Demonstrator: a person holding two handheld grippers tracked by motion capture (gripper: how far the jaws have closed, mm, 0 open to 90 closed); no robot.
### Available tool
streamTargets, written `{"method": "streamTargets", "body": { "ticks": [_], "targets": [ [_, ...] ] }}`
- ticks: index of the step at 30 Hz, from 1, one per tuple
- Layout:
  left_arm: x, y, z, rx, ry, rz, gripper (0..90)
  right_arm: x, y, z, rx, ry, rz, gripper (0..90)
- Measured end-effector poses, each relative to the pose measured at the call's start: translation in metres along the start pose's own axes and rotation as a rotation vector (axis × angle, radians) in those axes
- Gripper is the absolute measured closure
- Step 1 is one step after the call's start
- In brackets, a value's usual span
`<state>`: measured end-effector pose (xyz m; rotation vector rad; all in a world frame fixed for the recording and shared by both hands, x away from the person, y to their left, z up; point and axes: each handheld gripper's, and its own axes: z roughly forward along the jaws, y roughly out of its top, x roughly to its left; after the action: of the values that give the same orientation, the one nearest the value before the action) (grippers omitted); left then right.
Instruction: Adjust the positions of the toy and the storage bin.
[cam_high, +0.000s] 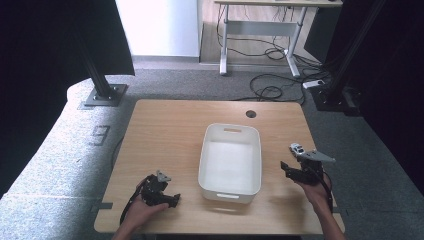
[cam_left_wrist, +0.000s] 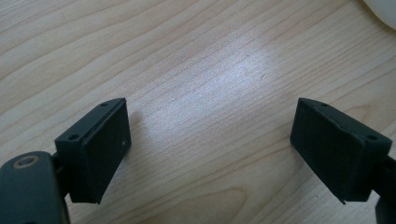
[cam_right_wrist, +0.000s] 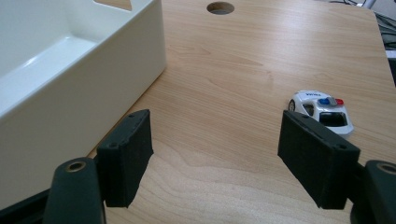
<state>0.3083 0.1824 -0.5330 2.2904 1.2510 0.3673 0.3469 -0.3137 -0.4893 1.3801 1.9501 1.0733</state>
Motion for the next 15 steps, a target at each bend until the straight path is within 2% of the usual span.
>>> {"method": "streamTargets", "body": {
  "ticks": [15],
  "targets": [
    [0.0, 0.0, 0.0, 0.001, -0.002, 0.002, 12.7, -0.014, -0.001, 0.0, 0.017, -0.03, 0.019, 27.8]
  ]
}}
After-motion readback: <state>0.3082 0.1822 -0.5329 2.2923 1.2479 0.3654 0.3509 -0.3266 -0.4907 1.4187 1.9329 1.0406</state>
